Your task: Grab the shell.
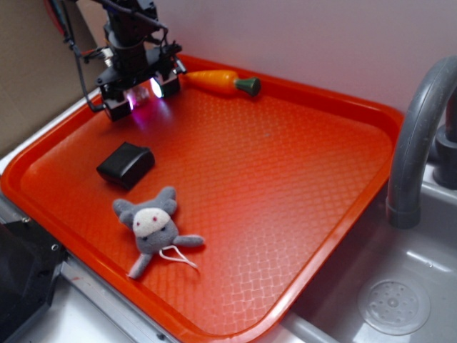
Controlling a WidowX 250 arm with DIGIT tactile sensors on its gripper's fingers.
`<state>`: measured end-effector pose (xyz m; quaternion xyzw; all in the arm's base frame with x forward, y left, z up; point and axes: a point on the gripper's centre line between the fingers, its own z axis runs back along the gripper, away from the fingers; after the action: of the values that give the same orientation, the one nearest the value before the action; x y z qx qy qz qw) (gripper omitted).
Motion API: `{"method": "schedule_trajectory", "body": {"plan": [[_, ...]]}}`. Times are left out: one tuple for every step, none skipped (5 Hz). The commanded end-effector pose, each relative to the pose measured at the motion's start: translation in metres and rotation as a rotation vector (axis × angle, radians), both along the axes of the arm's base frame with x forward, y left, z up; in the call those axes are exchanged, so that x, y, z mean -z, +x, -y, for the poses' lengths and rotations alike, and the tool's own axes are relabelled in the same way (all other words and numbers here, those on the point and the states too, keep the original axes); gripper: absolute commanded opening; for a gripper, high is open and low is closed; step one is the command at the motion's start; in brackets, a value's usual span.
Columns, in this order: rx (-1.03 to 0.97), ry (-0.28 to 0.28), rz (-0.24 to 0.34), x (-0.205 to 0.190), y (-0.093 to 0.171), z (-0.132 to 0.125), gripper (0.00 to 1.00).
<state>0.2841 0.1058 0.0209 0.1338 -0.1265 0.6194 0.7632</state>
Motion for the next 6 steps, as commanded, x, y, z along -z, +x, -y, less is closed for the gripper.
{"method": "schedule_trajectory", "body": {"plan": [[0.01,0.006,0.007,-0.017,-0.015,-0.015,0.0],[0.181,-0.111,-0.046,-0.046,-0.013,-0.004,0.0],[0.406,-0.184,-0.099,-0.08,-0.014,0.025,0.0],[0.632,-0.205,-0.1,-0.109,-0.023,0.055,0.0],[0.812,-0.24,-0.064,-0.136,-0.036,0.087,0.0],[0.903,-0.236,-0.022,-0.168,-0.047,0.114,0.0]]}}
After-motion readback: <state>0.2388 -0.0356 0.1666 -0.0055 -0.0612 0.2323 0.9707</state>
